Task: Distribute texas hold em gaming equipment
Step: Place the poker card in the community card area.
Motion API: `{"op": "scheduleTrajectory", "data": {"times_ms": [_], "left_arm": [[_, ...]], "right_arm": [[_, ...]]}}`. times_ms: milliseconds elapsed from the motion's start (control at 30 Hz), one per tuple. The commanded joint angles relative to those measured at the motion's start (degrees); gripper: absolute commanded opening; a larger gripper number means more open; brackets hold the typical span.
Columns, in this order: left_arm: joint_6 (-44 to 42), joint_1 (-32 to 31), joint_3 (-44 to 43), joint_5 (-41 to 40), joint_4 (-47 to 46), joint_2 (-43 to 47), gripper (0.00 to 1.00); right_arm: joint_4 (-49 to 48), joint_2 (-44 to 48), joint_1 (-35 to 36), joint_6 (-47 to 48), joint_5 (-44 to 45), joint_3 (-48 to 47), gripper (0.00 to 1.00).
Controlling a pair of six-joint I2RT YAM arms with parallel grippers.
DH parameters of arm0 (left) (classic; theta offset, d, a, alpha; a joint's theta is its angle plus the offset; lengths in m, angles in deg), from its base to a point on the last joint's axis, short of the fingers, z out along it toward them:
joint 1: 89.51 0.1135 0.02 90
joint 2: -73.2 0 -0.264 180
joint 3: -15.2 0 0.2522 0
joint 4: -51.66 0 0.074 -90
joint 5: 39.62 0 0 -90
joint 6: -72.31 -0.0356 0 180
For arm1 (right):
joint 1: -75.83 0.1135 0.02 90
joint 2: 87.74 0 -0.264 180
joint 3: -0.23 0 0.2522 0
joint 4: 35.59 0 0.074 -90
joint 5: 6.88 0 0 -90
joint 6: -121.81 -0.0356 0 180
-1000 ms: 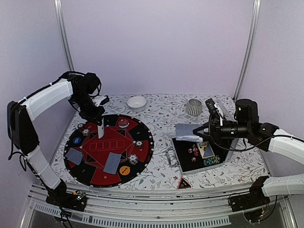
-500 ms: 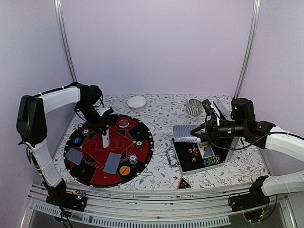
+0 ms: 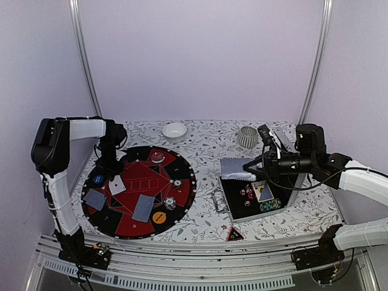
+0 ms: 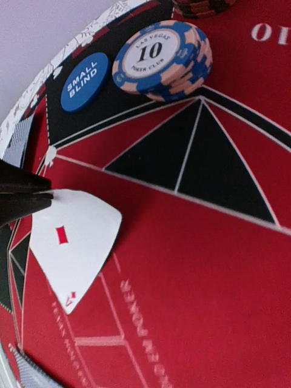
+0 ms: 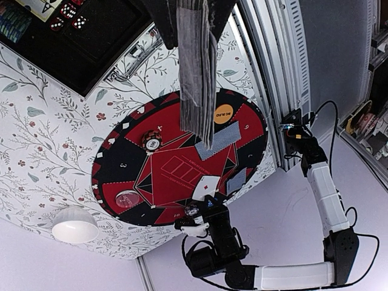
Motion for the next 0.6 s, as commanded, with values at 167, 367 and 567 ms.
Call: {"op": "scheduleTrajectory", "data": {"times_ms": [167,367,567], "left_arm": [[-3.91,-0.48,2.73,-17.61,-3.85,-0.65,0.00],[-8.91,-3.16,4.46,-11.93,-9.49,2.62,0.00],[-11.68,-4.64,8.14,-6.33,-10.86,5.33,0.00]], "right_arm": [[-1.02,-0.39,-0.16,-0.57,-0.68,-2.36,0.03],[-1.03,-0.84,-0.16,-0.32,-0.75,-2.70,0.02],[-1.12,-1.07,-0.20,-0.48,-1.09,-2.63,0.02]]}}
